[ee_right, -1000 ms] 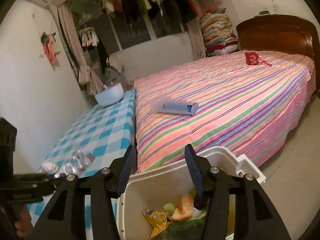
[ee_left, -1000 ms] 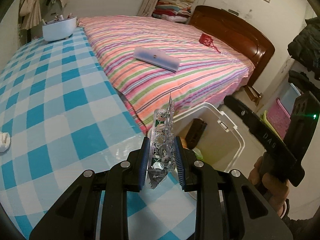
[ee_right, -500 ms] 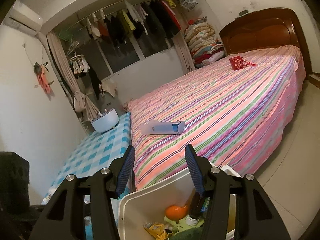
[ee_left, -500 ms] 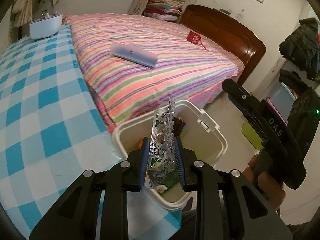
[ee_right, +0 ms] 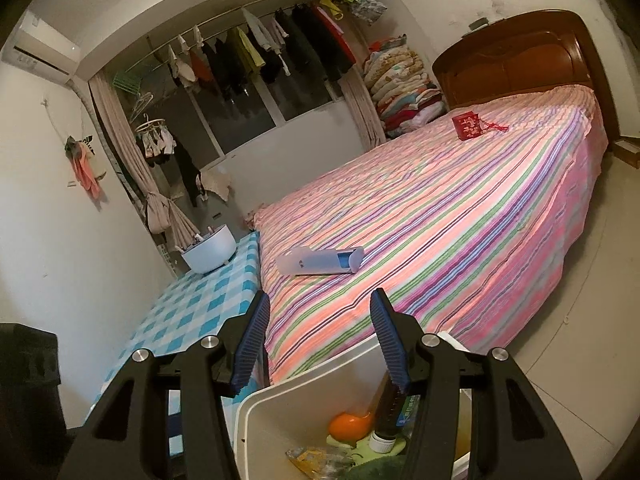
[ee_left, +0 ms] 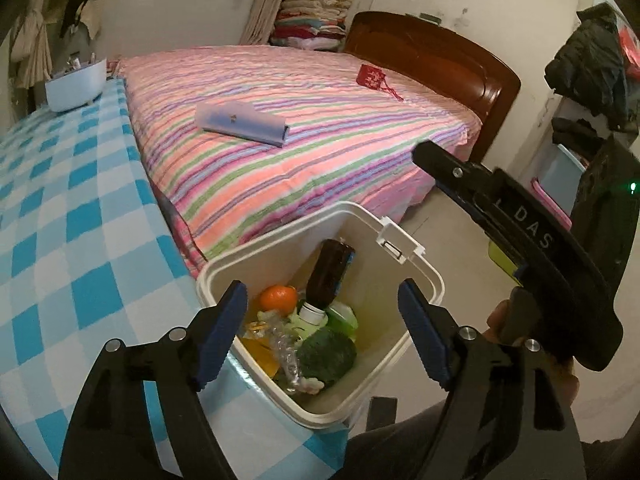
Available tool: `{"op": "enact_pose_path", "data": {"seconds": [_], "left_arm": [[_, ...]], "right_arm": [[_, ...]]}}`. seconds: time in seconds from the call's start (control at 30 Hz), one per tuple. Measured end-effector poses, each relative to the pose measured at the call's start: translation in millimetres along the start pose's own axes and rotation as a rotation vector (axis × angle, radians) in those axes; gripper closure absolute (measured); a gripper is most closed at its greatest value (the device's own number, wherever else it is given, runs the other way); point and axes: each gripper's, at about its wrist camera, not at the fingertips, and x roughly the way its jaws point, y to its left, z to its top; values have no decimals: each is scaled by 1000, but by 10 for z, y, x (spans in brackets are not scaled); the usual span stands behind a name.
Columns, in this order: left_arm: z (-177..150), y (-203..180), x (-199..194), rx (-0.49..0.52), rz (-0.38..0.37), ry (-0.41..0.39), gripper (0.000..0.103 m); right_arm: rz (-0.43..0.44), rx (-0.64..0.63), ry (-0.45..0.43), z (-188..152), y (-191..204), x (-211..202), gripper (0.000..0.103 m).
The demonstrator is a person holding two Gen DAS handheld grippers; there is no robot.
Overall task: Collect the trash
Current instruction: 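Carry both items to the bin and open both tools to drop them, then move both tools back to the table toward the tissue and can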
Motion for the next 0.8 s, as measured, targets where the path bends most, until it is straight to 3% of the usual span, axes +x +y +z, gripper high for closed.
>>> {"op": "enact_pose_path", "data": {"seconds": [0.4,0.8], "left_arm": [[123,389,-242,-110,38,-54,26],[160,601,-489,-145,97,-111,26]], "right_arm": [[12,-16,21,-29,94,41,52],[34,-38,50,-93,314,131,52]]}}
